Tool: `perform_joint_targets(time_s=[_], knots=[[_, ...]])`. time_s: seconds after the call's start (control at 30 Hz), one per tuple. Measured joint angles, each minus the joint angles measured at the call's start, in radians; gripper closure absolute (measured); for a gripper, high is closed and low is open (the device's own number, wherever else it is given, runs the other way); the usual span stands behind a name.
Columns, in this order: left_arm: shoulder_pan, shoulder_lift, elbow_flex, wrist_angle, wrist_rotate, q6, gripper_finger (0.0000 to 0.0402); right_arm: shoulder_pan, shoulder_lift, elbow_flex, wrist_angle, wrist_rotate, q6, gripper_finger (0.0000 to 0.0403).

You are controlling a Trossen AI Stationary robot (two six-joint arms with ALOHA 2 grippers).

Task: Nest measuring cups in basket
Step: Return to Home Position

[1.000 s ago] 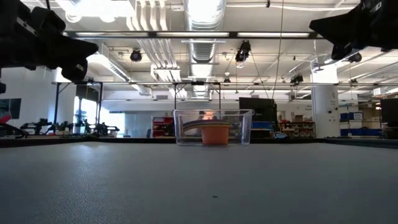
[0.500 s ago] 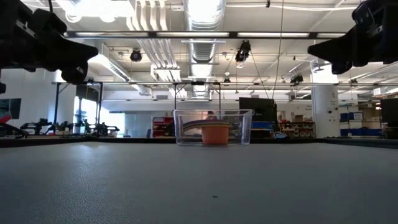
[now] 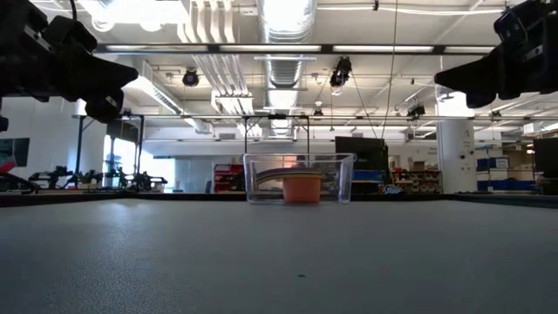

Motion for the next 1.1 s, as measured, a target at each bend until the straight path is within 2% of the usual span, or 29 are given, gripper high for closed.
perform_joint_targets(time_s=[0.17,0.37,0.43,0.53,1.1], knots=[[0.000,0.004,0.010,0.003,0.001,0.000,0.0402,0.001,-0.087,0.000,-0.035,-0.042,-0.036,0.0394],[0.000,0.005,0.026,0.007,0.000,0.000,0.0402,0.002,-0.251,0.000,-0.196,-0.078,-0.045,0.0394],[0.000,0.005,0.027,0.010,0.000,0.000,0.0402,0.002,-0.297,0.000,-0.203,-0.109,-0.035,0.0394],[0.000,0.005,0.027,0.012,-0.001,0.000,0.0402,0.009,-0.297,0.005,-0.216,-0.158,-0.039,0.0394],[0.000,0.006,0.027,0.016,-0.002,0.000,0.0402,0.011,-0.297,0.006,-0.239,-0.186,-0.038,0.0394]])
